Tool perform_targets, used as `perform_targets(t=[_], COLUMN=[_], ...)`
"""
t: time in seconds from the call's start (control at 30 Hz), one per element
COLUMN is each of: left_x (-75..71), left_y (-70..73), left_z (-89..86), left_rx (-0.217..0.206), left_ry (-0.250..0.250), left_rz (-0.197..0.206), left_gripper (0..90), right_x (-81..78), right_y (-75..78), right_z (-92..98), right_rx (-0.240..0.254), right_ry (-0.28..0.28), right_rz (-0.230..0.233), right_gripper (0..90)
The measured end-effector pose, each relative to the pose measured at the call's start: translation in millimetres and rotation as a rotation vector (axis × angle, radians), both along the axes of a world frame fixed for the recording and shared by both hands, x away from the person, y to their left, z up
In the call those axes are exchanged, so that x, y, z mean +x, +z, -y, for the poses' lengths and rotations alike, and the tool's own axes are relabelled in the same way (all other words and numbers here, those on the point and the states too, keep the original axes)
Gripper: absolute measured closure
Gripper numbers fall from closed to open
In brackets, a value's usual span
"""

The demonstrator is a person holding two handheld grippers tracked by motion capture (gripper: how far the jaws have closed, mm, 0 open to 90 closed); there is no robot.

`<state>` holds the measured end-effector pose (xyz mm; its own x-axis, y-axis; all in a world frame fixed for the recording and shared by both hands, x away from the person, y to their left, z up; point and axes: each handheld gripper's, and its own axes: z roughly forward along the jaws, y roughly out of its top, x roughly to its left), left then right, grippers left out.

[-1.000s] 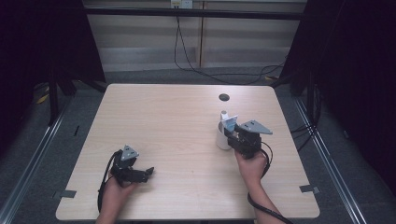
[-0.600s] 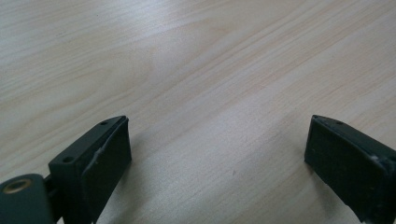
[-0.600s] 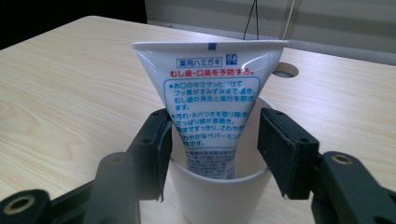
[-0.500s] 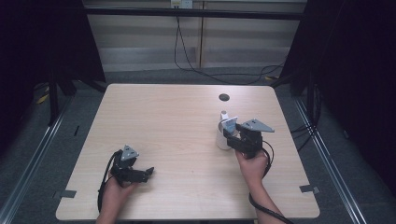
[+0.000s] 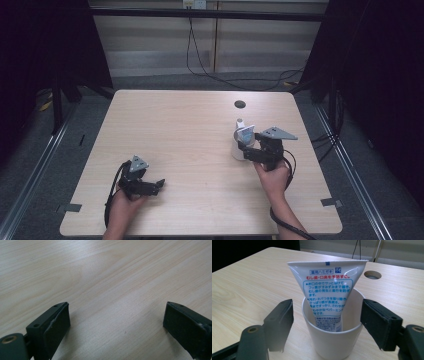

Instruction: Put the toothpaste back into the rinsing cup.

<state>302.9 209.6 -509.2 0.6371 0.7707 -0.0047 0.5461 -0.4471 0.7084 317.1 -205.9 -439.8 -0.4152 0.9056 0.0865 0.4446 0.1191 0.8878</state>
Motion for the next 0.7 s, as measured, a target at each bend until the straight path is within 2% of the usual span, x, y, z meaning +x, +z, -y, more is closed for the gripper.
perform_targets(t=[0.2, 0.33, 0.43, 0.7], left_x=[-0.1, -0.1, 0.0, -0.2], left_y=[-0.1, -0.2, 0.0, -0.2], left_z=[0.2, 0.1, -0.1, 0.3], left_rx=[-0.004, -0.004, -0.001, -0.005], left_ry=[0.002, 0.001, -0.002, 0.002], left_rz=[-0.003, -0.003, -0.002, -0.004], left_gripper=[6.9, 6.9, 6.9, 6.9], right_x=[-0.5, -1.2, -2.4, -6.6], right_y=[2.4, 1.8, 1.9, 4.0], right_z=[0.1, -0.3, -0.3, 3.6], right_rx=[-0.006, -0.036, -0.055, -0.058], right_ry=[0.011, 0.016, 0.023, 0.026], right_rz=[-0.014, -0.031, -0.033, -0.039], right_gripper=[20.8, 16.7, 15.3, 13.9])
